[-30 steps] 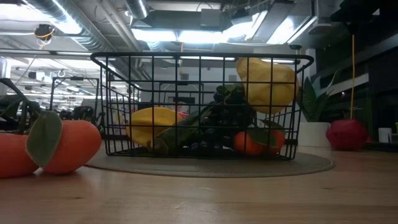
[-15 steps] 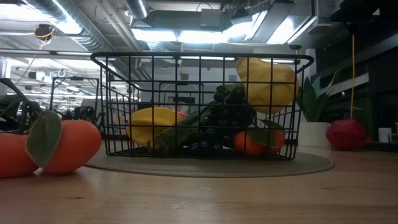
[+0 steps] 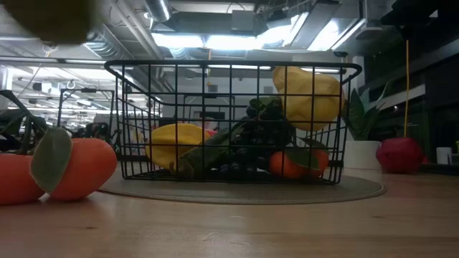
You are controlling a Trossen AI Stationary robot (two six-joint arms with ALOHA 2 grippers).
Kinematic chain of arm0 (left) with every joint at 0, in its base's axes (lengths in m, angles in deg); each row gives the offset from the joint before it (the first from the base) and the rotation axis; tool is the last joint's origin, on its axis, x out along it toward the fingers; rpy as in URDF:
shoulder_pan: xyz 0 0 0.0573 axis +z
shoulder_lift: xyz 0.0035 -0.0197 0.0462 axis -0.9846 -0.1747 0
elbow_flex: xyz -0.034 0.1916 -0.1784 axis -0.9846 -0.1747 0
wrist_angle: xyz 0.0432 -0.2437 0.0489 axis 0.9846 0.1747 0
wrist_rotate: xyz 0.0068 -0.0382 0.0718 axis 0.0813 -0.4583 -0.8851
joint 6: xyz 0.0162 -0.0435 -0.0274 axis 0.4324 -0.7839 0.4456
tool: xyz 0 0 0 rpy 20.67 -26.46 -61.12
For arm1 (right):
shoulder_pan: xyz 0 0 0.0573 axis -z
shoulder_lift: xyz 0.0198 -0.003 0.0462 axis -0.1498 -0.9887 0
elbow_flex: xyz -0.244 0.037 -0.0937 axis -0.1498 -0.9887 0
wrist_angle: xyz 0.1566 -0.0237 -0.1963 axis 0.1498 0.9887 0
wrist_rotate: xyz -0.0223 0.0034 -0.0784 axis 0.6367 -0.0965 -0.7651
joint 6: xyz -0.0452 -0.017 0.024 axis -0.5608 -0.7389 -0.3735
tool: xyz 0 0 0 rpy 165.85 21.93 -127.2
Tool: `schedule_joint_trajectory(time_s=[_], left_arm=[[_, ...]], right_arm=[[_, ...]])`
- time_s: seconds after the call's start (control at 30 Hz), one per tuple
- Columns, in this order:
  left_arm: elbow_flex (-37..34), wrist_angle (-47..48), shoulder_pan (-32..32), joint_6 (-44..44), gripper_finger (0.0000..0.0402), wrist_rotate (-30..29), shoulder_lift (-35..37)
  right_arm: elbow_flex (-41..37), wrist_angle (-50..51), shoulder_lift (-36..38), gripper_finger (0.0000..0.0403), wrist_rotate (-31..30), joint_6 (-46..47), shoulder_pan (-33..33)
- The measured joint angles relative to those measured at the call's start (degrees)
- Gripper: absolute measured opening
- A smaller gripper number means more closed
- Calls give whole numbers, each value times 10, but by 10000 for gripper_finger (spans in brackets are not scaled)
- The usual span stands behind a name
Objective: Build produce basket
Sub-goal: Put the green pear into the black wire basket
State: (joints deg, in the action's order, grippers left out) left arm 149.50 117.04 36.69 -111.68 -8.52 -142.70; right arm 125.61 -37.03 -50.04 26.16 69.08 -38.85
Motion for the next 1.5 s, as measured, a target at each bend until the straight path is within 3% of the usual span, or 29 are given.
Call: schedule_joint_trajectory(time_s=[0.23, 0.37, 0.47, 0.7, 1.17, 1.5], left_arm=[[82, -38, 31, 280, 0, -271, 0], [107, -39, 54, 365, 0, -399, 1], [109, -38, 75, 395, 0, -464, 1], [109, -53, 128, 405, 0, -476, 1], [16, -301, 202, 410, 0, -440, 0], [-63, -382, 216, 440, 0, -437, 0]], right_arm=[[0, 0, 0, 124, 0, 0, 0], [0, 0, 0, 124, 0, 0, 0], [0, 0, 0, 124, 0, 0, 0], [0, 0, 0, 124, 0, 0, 0], [0, 9, 0, 124, 0, 0, 0], [0, 10, 0, 124, 0, -10, 0]])
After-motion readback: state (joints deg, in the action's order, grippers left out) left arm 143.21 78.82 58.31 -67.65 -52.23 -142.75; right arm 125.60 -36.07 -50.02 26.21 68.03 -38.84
